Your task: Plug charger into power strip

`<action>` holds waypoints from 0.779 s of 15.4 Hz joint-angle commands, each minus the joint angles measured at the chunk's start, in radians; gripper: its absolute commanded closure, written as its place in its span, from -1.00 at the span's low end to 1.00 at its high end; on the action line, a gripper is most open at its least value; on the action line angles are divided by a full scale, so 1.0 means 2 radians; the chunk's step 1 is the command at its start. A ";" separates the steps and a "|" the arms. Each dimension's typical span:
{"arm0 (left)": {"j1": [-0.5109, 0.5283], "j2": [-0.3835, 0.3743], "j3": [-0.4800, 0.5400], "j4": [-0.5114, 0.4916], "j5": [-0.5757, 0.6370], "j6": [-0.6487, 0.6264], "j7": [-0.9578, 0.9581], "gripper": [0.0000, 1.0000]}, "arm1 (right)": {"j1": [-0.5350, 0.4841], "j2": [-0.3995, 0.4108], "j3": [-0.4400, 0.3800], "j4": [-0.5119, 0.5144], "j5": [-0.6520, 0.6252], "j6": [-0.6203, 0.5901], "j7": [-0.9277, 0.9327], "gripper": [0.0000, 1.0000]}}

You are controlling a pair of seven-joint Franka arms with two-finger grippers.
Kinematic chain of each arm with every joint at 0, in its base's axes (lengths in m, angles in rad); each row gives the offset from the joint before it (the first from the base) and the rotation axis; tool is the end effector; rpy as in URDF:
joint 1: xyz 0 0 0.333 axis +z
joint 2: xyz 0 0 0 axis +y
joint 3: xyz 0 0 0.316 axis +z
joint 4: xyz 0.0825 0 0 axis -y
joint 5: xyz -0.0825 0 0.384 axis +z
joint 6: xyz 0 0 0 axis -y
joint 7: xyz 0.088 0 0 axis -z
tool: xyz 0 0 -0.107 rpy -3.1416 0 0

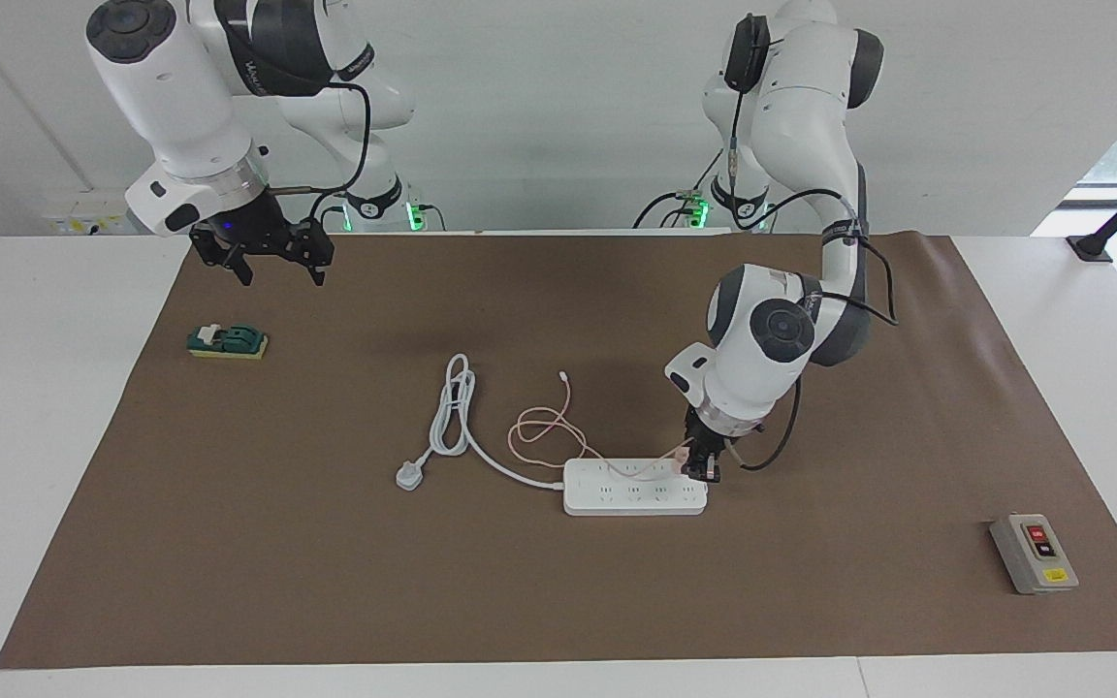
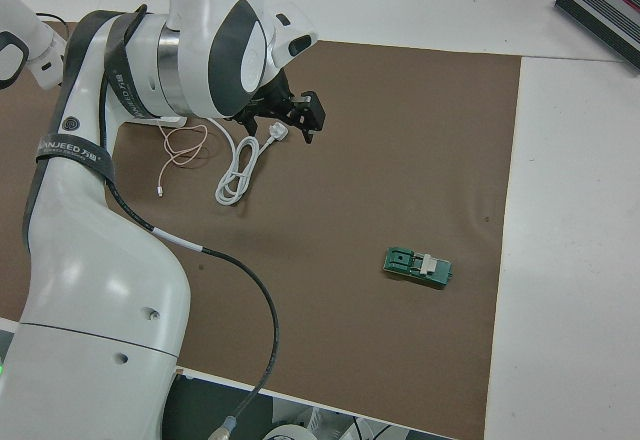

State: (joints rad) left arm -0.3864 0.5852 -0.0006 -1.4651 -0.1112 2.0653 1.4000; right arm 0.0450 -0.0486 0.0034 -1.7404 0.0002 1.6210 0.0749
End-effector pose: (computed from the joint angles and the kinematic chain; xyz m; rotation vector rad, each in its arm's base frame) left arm 0.6570 -0.2740 0.3415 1.9800 -2.3347 0.0933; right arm 0.5378 0.0261 0.5752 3.1350 -0.0416 -0.1108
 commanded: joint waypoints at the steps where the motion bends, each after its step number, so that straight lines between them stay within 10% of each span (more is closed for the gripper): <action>1: 0.001 0.020 0.006 -0.021 0.013 0.000 0.006 1.00 | -0.007 -0.006 0.004 -0.002 -0.008 -0.007 -0.010 -1.00; 5: 0.008 0.020 0.005 -0.026 0.000 0.015 0.006 0.83 | -0.007 -0.006 0.005 -0.002 -0.008 -0.007 -0.010 -1.00; 6: 0.009 0.020 0.005 -0.026 -0.004 0.016 0.009 0.39 | -0.007 -0.006 0.004 -0.002 -0.008 -0.007 -0.010 -1.00; 7: 0.010 0.020 0.005 -0.025 -0.005 0.015 0.013 -0.99 | -0.007 -0.006 0.004 -0.002 -0.008 -0.007 -0.010 -1.00; 12: 0.010 0.018 0.004 -0.021 -0.022 0.009 0.009 -1.00 | -0.007 -0.006 0.004 -0.002 -0.008 -0.007 -0.010 -1.00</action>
State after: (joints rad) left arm -0.3697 0.6142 0.0060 -1.4977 -0.1316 2.0753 1.4030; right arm 0.0450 -0.0486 0.0034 -1.7404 0.0002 1.6210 0.0749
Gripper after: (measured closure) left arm 0.225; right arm 0.000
